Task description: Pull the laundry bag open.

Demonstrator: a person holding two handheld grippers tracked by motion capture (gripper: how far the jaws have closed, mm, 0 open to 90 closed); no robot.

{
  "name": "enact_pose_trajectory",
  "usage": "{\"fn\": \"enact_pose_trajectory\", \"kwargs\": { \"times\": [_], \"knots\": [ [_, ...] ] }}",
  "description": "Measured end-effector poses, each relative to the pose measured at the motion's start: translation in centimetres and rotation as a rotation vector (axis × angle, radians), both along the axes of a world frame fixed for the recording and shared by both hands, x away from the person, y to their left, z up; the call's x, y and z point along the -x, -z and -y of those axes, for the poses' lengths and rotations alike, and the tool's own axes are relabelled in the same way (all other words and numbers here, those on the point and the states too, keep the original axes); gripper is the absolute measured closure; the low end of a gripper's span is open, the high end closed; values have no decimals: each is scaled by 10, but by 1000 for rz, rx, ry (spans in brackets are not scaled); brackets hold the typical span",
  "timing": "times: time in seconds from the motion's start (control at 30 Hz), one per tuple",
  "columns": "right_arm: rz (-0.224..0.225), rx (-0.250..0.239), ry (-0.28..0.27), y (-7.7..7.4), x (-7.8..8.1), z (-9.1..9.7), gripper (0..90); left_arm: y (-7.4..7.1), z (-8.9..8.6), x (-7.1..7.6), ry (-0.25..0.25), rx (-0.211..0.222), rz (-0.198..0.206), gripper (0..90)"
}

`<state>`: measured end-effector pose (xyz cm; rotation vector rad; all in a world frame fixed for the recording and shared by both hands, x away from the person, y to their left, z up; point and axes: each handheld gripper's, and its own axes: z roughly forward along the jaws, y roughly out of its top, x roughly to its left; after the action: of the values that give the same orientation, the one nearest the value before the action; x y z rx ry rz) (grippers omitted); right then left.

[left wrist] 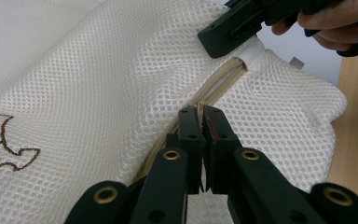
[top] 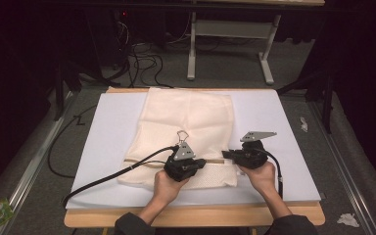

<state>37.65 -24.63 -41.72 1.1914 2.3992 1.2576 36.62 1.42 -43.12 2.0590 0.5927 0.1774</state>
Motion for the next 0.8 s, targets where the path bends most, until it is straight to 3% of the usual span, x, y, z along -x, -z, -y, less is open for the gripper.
{"fn": "enact_pose_trajectory", "kwargs": {
  "times": [0.4,0.53,0.8],
  "knots": [
    [0,10,2,-1,0,-1,883,2,-3,0,6,2,6,871],
    [-2,16,-1,0,0,-1,883,1,-4,-3,13,3,-13,871],
    [9,21,-2,-2,-1,-2,883,-1,-7,-2,2,-11,5,871]
  ]
}}
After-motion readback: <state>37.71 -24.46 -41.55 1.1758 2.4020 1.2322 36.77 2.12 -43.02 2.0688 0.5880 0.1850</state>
